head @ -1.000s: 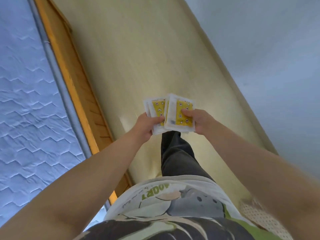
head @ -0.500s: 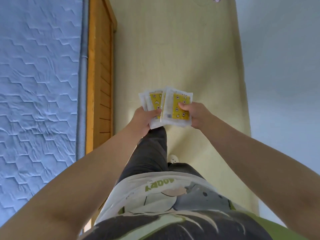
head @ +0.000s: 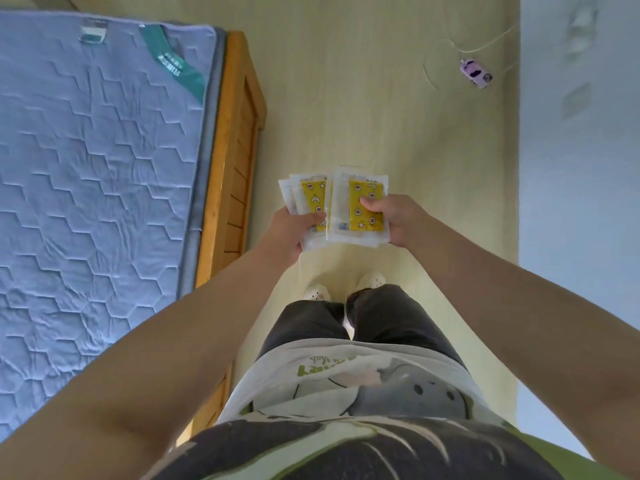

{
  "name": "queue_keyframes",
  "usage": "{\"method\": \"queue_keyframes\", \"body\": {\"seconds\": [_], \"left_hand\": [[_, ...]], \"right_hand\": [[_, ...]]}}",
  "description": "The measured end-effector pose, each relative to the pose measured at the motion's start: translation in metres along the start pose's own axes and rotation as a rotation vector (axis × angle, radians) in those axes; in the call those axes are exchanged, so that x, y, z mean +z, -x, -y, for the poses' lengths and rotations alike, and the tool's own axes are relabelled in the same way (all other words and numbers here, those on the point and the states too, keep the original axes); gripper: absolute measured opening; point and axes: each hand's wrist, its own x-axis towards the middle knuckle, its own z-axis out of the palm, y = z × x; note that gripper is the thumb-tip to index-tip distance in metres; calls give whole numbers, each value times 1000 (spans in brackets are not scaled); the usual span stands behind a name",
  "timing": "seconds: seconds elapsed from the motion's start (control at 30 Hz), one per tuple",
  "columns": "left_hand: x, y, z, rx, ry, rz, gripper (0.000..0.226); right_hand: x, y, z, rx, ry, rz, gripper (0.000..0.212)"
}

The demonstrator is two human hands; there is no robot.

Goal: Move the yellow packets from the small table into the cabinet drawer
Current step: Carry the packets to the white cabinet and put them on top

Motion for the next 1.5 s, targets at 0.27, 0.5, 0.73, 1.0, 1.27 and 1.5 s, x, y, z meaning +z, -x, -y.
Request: {"method": "queue_keyframes", "body": {"seconds": [0.27, 0.5, 0.73, 1.0, 1.27, 1.5], "left_hand": [[52, -119, -141, 13, 183, -102, 34], [45, -192, -247, 34, 430, -293, 23], [-36, -242, -316, 92, 776, -479, 24], [-124, -287, -402, 129, 1029, -621, 35], [-174, -355, -533, 219, 1180, -668, 33], [-205, -444, -716, 340, 1320, -732, 33]], "right_hand": [[33, -112, 187, -5, 194, 5, 21], [125, -184, 322, -6, 466, 108, 20], [283, -251, 384, -6, 810, 296, 16], [449, -310, 441, 36, 1088, 412, 32], [584, -366, 546, 78, 1243, 552, 4], [726, -425, 707, 60, 1345, 674, 5]]}}
